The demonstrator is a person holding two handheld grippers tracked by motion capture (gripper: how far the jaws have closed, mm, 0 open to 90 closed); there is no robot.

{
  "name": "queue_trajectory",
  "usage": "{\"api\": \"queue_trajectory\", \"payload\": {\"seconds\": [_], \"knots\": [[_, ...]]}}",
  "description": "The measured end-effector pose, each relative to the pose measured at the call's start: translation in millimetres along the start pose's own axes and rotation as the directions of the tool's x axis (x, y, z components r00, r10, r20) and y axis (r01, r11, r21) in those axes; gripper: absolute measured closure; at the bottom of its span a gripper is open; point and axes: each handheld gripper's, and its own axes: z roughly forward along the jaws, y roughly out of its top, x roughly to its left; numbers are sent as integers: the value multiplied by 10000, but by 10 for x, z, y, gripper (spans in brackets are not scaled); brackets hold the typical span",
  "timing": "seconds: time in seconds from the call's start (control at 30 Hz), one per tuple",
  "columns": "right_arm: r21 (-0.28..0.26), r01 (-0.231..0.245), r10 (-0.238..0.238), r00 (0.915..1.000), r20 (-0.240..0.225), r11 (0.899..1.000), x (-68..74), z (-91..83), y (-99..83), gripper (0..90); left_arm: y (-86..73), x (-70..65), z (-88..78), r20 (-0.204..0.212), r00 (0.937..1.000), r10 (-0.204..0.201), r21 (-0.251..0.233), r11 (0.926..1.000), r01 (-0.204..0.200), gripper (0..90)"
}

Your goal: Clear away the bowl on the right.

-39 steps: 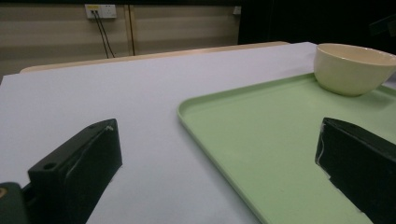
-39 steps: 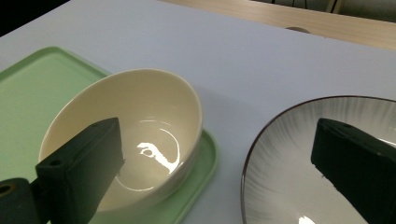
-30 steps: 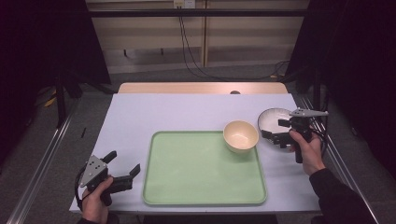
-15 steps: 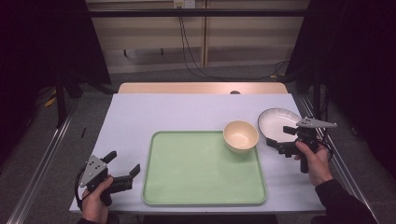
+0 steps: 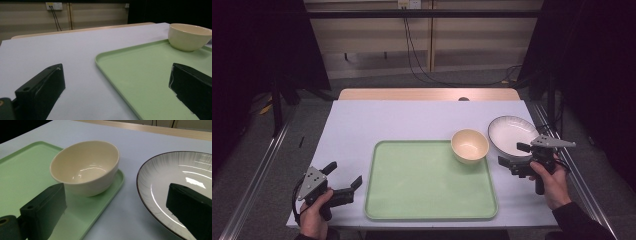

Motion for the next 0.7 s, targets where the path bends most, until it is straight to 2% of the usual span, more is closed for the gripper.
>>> {"api": "queue_trajectory", "payload": {"seconds": [0.4, 0.7], "knots": [[-113, 21, -20, 10000, 89, 9999, 105, -128, -135, 28, 0, 0, -2, 20, 10000, 7, -6, 10000, -7, 4], [287, 311, -307, 9994, -141, 9991, 211, -162, -282, 28, 1, -4, 2, 8, 10000, -14, -2, 10000, 14, 4]]}}
